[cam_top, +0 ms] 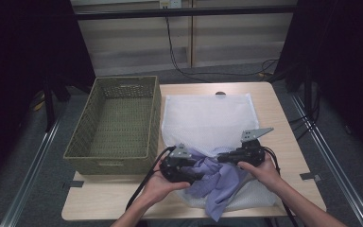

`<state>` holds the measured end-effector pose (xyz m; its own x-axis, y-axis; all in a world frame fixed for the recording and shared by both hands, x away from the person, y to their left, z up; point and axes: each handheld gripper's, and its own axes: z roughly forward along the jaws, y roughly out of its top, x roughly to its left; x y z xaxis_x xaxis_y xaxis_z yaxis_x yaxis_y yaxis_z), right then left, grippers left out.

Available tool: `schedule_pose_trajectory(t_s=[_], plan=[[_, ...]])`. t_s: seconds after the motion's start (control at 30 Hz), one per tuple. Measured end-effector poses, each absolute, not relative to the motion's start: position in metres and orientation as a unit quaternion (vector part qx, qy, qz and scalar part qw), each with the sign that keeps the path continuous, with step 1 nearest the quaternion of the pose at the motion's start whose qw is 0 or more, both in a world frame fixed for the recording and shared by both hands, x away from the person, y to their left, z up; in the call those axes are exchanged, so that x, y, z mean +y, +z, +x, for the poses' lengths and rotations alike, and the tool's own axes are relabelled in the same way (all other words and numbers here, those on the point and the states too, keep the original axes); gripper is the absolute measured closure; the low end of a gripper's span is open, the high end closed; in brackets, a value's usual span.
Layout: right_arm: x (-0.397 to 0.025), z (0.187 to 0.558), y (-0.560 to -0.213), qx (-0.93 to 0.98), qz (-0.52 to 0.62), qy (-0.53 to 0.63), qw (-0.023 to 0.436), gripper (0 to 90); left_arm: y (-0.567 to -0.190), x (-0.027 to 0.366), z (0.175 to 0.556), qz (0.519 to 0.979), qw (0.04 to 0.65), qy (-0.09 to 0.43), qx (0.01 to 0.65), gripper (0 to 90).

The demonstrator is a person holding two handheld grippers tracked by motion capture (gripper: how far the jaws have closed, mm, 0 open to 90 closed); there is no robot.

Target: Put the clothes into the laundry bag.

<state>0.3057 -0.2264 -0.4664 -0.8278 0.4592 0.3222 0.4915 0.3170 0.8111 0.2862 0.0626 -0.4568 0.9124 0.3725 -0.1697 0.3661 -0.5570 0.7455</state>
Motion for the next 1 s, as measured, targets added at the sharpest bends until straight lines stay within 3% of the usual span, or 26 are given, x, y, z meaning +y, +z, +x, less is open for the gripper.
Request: schedule_pose_trajectory(t_s=[0.27, 0.37, 0.47, 0.93, 0.97, 1.0], plan=[[-0.227, 0.306, -0.466, -0.81, -0.295, -0.507, 0.015, 87.8, -0.456, 0.093, 0.266, 0.884, 0.426, -0.002, 0.192, 46.0], [-0.225, 0.306, -0.466, -0.811, -0.294, -0.506, 0.015, 87.9, -0.47, 0.084, 0.268, 0.892, 0.408, -0.011, 0.196, 42.9], [-0.223, 0.305, -0.465, -0.813, -0.289, -0.505, 0.015, 87.9, -0.473, 0.067, 0.273, 0.898, 0.397, -0.018, 0.19, 32.6], [-0.221, 0.306, -0.463, -0.812, -0.287, -0.508, 0.016, 88.0, -0.483, 0.037, 0.271, 0.915, 0.367, -0.034, 0.163, 25.4], [-0.22, 0.306, -0.463, -0.812, -0.286, -0.509, 0.016, 88.0, -0.482, 0.035, 0.27, 0.923, 0.347, -0.018, 0.164, 26.3], [-0.219, 0.306, -0.463, -0.812, -0.286, -0.508, 0.017, 88.0, -0.485, 0.032, 0.269, 0.924, 0.348, -0.026, 0.157, 40.7]])
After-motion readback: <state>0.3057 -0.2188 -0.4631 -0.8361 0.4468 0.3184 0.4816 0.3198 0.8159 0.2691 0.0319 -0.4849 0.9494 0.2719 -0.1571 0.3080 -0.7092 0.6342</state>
